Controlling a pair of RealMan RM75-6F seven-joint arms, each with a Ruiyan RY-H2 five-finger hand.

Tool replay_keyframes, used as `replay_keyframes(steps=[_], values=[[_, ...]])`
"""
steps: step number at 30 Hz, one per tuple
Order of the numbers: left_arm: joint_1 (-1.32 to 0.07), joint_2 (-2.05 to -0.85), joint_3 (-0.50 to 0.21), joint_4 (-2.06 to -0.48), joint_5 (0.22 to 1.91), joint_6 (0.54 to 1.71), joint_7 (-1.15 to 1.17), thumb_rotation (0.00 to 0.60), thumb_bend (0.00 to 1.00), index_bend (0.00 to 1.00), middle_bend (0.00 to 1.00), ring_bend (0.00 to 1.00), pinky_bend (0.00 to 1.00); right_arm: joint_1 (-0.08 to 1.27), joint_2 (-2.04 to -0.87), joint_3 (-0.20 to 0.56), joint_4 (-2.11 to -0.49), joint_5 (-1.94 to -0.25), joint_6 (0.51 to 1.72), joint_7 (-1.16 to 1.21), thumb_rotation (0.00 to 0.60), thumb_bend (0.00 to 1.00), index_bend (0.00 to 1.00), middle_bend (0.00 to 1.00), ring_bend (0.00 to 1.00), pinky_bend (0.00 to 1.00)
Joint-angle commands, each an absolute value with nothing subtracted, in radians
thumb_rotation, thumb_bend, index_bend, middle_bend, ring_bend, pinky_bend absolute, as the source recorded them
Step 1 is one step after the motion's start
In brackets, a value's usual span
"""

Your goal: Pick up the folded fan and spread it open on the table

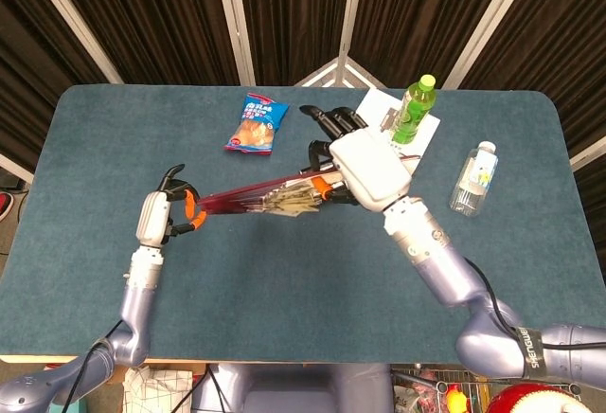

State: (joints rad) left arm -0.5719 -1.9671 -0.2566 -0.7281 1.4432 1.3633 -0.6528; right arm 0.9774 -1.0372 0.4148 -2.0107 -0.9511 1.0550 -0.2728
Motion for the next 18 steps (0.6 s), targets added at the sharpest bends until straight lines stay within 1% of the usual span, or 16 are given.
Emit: replay_keyframes(steps=[1, 2, 3, 4, 7, 9, 13, 18], values=[[-0.566, -1.98, -0.227, -0.684, 1.451, 1.339, -0.717, 0.6, 0.27, 0.62, 0.44, 0.07, 0.26, 0.963, -1.023, 0.421, -1.99, -0.965, 1.047, -0.24, 0.6, 0.47, 0.87, 0.14, 0.2, 0.17], [-0.571, -1.975, -0.2, -0.678, 1.471, 1.318, -0.745, 0.6, 0.23, 0.55, 0.39, 0.05, 0.25, 0.967, -1.022, 0.417, -1.985, -0.972, 1.044, -0.252, 0.6, 0.47, 0.87, 0.14, 0.2, 0.17], [-0.574, -1.972, -0.192, -0.678, 1.477, 1.31, -0.757, 0.6, 0.17, 0.46, 0.32, 0.02, 0.22, 0.968, -1.023, 0.416, -1.985, -0.974, 1.044, -0.254, 0.6, 0.47, 0.87, 0.14, 0.2, 0.17], [-0.575, -1.97, -0.187, -0.677, 1.48, 1.307, -0.766, 0.6, 0.13, 0.39, 0.26, 0.0, 0.2, 0.968, -1.024, 0.416, -1.985, -0.974, 1.044, -0.255, 0.6, 0.47, 0.87, 0.14, 0.2, 0.17], [-0.585, -1.964, -0.168, -0.684, 1.496, 1.289, -0.793, 0.6, 0.06, 0.25, 0.15, 0.0, 0.14, 0.971, -1.032, 0.412, -1.989, -0.974, 1.042, -0.258, 0.6, 0.47, 0.87, 0.14, 0.2, 0.17], [-0.59, -1.96, -0.162, -0.693, 1.5, 1.279, -0.801, 0.6, 0.04, 0.18, 0.12, 0.0, 0.12, 0.973, -1.036, 0.409, -1.988, -0.975, 1.041, -0.263, 0.6, 0.47, 0.87, 0.14, 0.2, 0.17], [-0.602, -1.956, -0.161, -0.729, 1.505, 1.275, -0.831, 0.6, 0.01, 0.1, 0.1, 0.0, 0.11, 0.977, -1.048, 0.401, -1.987, -0.98, 1.039, -0.272, 0.6, 0.47, 0.87, 0.14, 0.2, 0.17], [-0.62, -1.969, -0.189, -0.778, 1.497, 1.294, -0.881, 0.6, 0.0, 0.07, 0.09, 0.0, 0.11, 0.982, -1.061, 0.39, -1.992, -0.985, 1.038, -0.288, 0.6, 0.49, 0.87, 0.14, 0.2, 0.17]])
